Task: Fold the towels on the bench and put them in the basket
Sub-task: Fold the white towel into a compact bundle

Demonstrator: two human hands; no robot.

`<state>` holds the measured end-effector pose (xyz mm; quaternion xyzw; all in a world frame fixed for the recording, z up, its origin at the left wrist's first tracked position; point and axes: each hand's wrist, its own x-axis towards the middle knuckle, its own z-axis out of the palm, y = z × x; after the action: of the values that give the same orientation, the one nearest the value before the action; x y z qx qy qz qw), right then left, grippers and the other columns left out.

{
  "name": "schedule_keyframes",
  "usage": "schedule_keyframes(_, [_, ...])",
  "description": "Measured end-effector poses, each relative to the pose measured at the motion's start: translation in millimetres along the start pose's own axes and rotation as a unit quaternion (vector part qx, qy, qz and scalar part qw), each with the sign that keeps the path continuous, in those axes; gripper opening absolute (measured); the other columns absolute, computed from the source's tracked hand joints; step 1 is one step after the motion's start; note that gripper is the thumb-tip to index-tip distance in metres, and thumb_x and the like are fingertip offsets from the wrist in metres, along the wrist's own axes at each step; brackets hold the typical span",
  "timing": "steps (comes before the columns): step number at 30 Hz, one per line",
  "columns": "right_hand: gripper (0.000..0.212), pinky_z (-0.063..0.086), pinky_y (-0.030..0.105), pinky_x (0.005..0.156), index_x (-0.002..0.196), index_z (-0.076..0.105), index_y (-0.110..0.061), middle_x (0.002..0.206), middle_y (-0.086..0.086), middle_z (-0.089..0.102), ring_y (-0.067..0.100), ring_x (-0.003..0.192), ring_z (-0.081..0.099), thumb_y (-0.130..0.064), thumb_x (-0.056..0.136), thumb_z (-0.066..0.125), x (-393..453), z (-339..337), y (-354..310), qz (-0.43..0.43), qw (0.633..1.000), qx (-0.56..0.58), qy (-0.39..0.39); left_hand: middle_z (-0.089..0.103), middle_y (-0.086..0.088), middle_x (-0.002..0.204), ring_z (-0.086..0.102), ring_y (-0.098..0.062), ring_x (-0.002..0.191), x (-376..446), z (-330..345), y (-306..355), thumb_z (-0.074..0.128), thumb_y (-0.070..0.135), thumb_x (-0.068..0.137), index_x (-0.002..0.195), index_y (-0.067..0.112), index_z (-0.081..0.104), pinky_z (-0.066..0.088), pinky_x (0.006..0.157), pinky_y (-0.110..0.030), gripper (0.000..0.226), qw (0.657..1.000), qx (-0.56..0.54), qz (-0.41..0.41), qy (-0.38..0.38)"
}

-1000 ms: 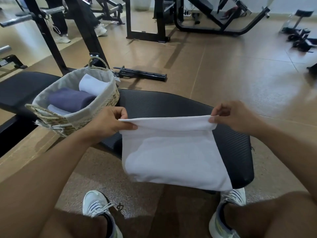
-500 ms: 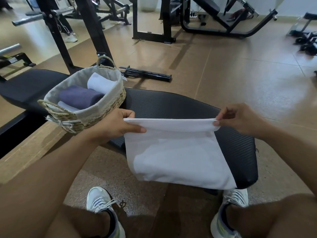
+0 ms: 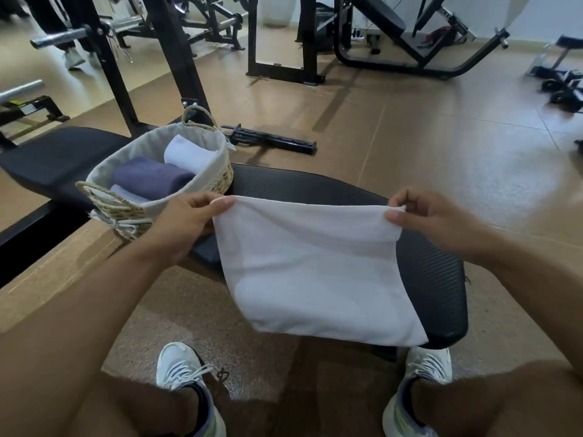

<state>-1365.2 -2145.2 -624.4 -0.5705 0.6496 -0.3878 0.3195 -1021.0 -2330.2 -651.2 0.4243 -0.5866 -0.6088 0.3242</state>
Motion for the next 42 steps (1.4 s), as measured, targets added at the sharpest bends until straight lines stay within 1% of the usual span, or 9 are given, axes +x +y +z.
schedule_keyframes(4, [0.034, 0.049, 0.024, 0.065, 0.089, 0.063, -0.026, 0.069, 0.011, 0.066, 0.019, 0.066, 0.06, -0.059, 0.085, 0.063, -8, 16, -29, -0.063, 0.998, 0.027, -0.016, 0.075, -0.008, 0.098, 0.07, -0.024, 0.095, -6, -10, 7, 0.077, 0.027, 0.083, 0.099, 0.009, 0.074, 0.061, 0.078, -0.029, 0.024, 0.998, -0.062, -0.03, 0.007])
schedule_keyframes(9, [0.015, 0.058, 0.024, 0.073, 0.092, 0.076, -0.019, 0.092, 0.014, 0.077, 0.02, 0.084, 0.075, -0.024, 0.087, 0.063, -29, 3, -62, -0.012, 0.966, 0.107, -0.237, 0.069, -0.012, 0.065, 0.068, -0.02, 0.057, -23, -51, 18, 0.104, 0.032, 0.029, 0.06, 0.01, 0.073, 0.058, 0.053, -0.03, 0.049, 0.971, -0.014, -0.076, -0.228])
schedule_keyframes(12, [0.015, 0.061, 0.037, 0.084, 0.086, 0.076, -0.024, 0.091, 0.004, 0.079, 0.018, 0.085, 0.076, -0.036, 0.08, 0.069, -26, 1, -49, 0.005, 0.987, -0.002, -0.162, 0.068, -0.015, 0.068, 0.066, -0.017, 0.061, -24, -57, 8, 0.104, 0.029, 0.034, 0.06, 0.008, 0.069, 0.054, 0.057, -0.024, 0.048, 0.958, 0.103, -0.107, -0.245])
schedule_keyframes(18, [0.006, 0.054, 0.061, 0.093, 0.086, 0.07, -0.029, 0.087, 0.001, 0.079, 0.038, 0.09, 0.073, -0.033, 0.09, 0.073, -15, 9, -17, 0.062, 0.994, -0.081, -0.036, 0.057, -0.002, 0.057, 0.056, -0.006, 0.051, -21, -40, 1, 0.081, 0.0, 0.065, 0.064, 0.007, 0.055, 0.046, 0.048, -0.014, 0.027, 0.962, 0.148, -0.108, -0.204])
schedule_keyframes(24, [0.013, 0.059, 0.037, 0.083, 0.096, 0.062, -0.014, 0.078, -0.009, 0.075, 0.008, 0.078, 0.07, -0.025, 0.101, 0.059, -12, 20, -17, 0.092, 0.995, -0.039, -0.005, 0.057, -0.001, 0.061, 0.061, -0.011, 0.057, -13, -34, -1, 0.08, -0.001, 0.073, 0.056, 0.018, 0.042, 0.06, 0.059, -0.031, 0.045, 0.978, 0.139, -0.064, -0.141])
schedule_keyframes(32, [0.02, 0.059, 0.037, 0.084, 0.095, 0.07, -0.019, 0.088, -0.004, 0.077, 0.013, 0.084, 0.075, -0.03, 0.103, 0.055, -13, 10, -16, 0.116, 0.99, -0.08, -0.018, 0.076, -0.016, 0.093, 0.074, -0.034, 0.092, -11, -34, 3, 0.088, 0.022, 0.065, 0.09, 0.015, 0.081, 0.059, 0.089, -0.049, 0.027, 0.958, 0.242, -0.081, -0.133])
schedule_keyframes(34, [0.021, 0.059, 0.038, 0.082, 0.093, 0.072, -0.023, 0.086, -0.002, 0.077, 0.016, 0.082, 0.074, -0.032, 0.102, 0.056, -14, 5, -15, 0.128, 0.981, -0.145, -0.032, 0.078, -0.012, 0.087, 0.075, -0.03, 0.089, -12, -30, 4, 0.088, 0.025, 0.069, 0.084, 0.013, 0.081, 0.06, 0.084, -0.045, 0.021, 0.958, 0.253, -0.074, -0.116])
schedule_keyframes(37, [0.022, 0.054, 0.035, 0.068, 0.087, 0.073, -0.029, 0.073, -0.005, 0.072, 0.018, 0.069, 0.067, -0.038, 0.1, 0.059, -14, -1, -16, 0.126, 0.965, -0.23, -0.004, 0.07, 0.007, 0.062, 0.06, -0.001, 0.057, -12, -16, 7, 0.085, 0.036, 0.074, 0.076, 0.019, 0.077, 0.048, 0.058, -0.011, 0.019, 0.943, 0.33, 0.033, 0.005])
schedule_keyframes(42, [0.021, 0.046, 0.028, 0.061, 0.083, 0.069, -0.037, 0.066, -0.006, 0.068, 0.01, 0.059, 0.061, -0.045, 0.099, 0.058, -13, -4, -27, 0.111, 0.945, -0.281, 0.123, 0.065, 0.0, 0.06, 0.055, -0.009, 0.047, -5, 10, 11, 0.075, 0.035, 0.088, 0.089, 0.021, 0.073, 0.043, 0.049, -0.016, 0.015, 0.924, 0.335, 0.135, 0.124])
